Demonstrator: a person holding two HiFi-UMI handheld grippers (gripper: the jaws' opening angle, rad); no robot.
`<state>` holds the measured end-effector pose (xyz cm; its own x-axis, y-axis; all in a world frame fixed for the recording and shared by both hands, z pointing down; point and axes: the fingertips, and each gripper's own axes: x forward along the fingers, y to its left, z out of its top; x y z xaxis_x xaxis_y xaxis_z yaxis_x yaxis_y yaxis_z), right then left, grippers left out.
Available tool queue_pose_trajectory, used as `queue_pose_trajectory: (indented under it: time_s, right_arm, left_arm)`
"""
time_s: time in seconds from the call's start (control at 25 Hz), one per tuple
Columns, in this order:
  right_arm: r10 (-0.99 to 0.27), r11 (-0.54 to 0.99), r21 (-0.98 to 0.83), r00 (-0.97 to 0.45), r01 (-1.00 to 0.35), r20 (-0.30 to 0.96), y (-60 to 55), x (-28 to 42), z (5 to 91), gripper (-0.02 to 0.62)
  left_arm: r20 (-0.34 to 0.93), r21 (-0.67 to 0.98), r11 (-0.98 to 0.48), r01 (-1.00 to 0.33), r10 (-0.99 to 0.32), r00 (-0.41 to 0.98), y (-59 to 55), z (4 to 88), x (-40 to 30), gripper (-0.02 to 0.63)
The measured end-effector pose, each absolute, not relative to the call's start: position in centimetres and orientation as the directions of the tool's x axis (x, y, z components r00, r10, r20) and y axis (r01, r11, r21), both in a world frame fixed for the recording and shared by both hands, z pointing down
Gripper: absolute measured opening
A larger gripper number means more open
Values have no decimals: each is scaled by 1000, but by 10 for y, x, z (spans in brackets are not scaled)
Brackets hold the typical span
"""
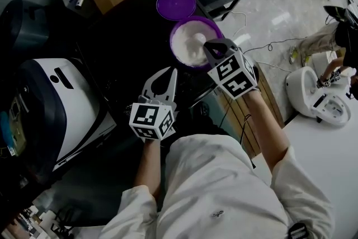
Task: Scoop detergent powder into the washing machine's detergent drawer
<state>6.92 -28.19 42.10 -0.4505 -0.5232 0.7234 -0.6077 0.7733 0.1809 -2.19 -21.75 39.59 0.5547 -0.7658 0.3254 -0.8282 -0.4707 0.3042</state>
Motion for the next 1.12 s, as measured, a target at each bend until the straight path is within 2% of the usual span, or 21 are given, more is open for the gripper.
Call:
queue_pose_trajectory:
  time_s: [1.12]
  right_arm:
    - [-362,840,28,-521,-542,773,-257,54,424,11]
  left_arm:
    - [325,302,-475,-826,-764,558,-214,394,-18,20]
